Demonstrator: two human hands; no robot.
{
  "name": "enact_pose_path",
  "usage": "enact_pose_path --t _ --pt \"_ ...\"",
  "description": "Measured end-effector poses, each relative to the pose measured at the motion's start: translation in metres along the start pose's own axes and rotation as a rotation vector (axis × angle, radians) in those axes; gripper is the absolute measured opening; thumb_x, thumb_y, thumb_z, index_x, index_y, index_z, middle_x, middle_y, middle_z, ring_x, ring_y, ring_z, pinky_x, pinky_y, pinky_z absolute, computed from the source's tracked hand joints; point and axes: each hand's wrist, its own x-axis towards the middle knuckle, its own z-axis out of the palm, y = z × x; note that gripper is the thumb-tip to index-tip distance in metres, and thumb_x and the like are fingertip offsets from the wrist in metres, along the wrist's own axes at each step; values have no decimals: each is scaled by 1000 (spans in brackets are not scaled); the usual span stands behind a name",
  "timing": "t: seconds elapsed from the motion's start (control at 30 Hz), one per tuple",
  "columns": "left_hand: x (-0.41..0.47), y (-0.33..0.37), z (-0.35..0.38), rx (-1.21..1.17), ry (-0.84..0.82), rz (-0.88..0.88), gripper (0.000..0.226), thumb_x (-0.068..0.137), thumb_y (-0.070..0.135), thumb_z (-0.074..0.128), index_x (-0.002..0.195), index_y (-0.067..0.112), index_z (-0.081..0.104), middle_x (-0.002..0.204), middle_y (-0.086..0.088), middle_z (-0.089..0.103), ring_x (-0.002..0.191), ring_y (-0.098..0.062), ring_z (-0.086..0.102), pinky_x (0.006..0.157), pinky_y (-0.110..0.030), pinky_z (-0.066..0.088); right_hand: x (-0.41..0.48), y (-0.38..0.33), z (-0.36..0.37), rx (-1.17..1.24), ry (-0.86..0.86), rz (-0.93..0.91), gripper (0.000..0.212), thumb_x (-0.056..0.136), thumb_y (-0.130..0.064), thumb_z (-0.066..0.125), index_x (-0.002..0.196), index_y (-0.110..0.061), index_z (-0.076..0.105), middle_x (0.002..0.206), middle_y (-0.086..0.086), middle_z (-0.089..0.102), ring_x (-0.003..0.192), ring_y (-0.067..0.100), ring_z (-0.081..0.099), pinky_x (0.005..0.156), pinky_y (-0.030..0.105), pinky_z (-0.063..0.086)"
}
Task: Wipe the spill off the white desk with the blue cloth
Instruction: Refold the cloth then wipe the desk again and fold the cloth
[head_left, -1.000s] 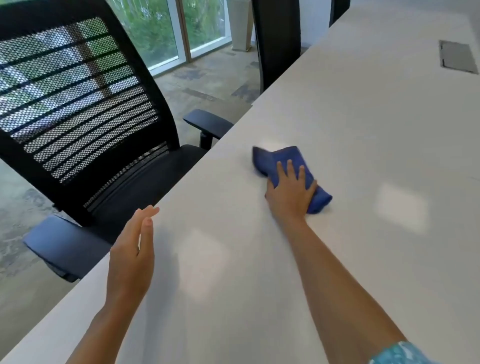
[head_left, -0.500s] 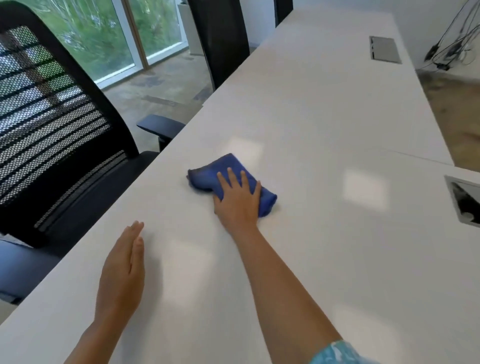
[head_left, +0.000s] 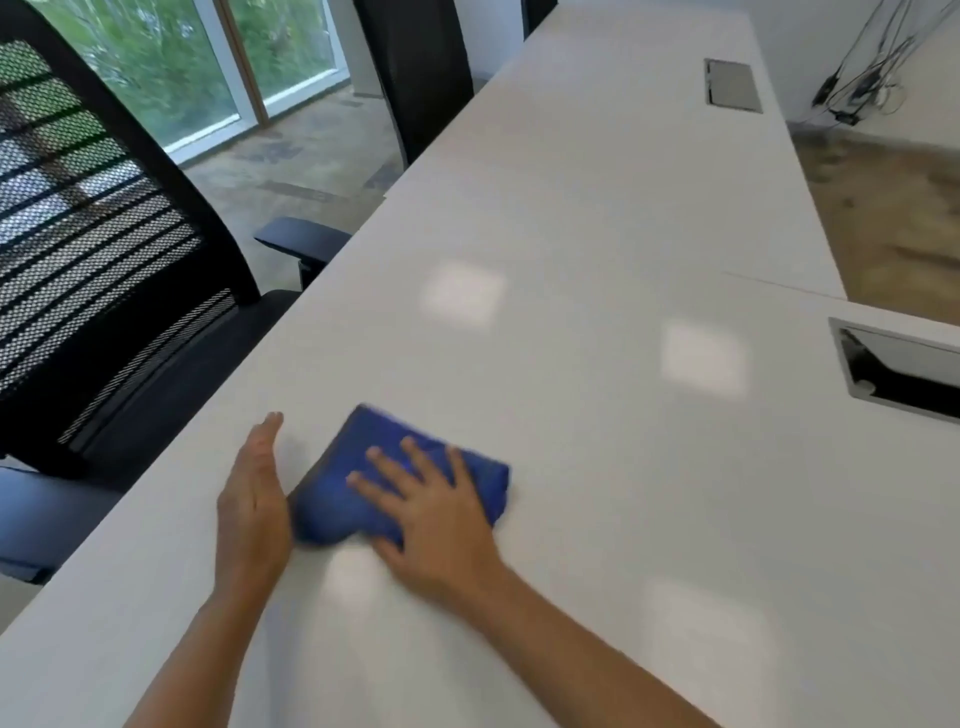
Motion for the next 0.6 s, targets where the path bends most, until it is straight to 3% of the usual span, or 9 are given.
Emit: enact_pose_path --t 0.07,0.13,0.2,0.23,0.27,0.3,0.37,0.47,0.6 --pt "3 5 2 7 -2 -1 44 101 29 19 137 21 43 144 8 39 129 6 27 98 1 15 -52 -16 3 -58 -70 -231 54 86 -49 34 139 -40 36 151 -9 35 142 25 28 111 61 16" --pt "3 9 5 28 -28 14 46 101 32 18 138 22 42 145 9 38 131 4 27 96 2 14 -82 -34 7 -263 -45 -363 49 90 -59 28 137 -47 32 148 -18 37 142 19 27 112 55 24" --pt "1 11 12 39 -55 41 46 101 34 18 138 23 41 146 9 37 133 0 28 101 -5 15 -119 -29 3 -129 -17 -240 73 74 -79 -7 108 -54 52 107 -36 61 128 5 47 101 45 40" --pt "0 13 17 42 -66 50 45 101 34 18 138 23 41 146 9 37 134 0 27 102 -7 15 -128 -23 4 -12 358 -290 85 67 -75 -21 92 -53 57 85 -38 62 113 0 59 90 43 43" --pt "-1 14 22 50 -78 58 45 101 34 19 138 24 41 146 9 37 134 -1 27 102 -8 15 -138 -16 -6 0 334 -258 84 70 -76 -15 103 -53 59 89 -34 64 110 4 62 89 43 41" --pt "-2 15 27 60 -93 72 45 101 33 19 138 24 42 146 9 38 135 -1 27 103 -9 15 -162 -8 -15 -125 30 -108 69 79 -79 7 123 -50 51 116 -26 63 122 13 55 95 46 36" --pt "-4 18 35 69 -124 94 44 101 33 19 137 24 43 146 9 38 136 0 26 106 -13 15 -182 37 -25 -329 75 -130 58 88 -56 42 143 -41 31 149 -12 38 140 20 33 104 50 27" --pt "-9 21 42 83 -159 102 45 101 35 18 136 25 44 145 11 38 137 0 24 110 -20 15 -208 104 -36 -305 70 205 68 79 -47 47 144 -42 25 152 -13 31 140 18 28 107 48 24" --pt "-12 21 45 74 -180 97 45 100 38 19 135 26 46 145 11 39 136 1 25 109 -20 16 -236 140 -55 -250 121 604 63 85 -44 31 146 -43 15 157 -23 5 143 16 22 109 49 21"
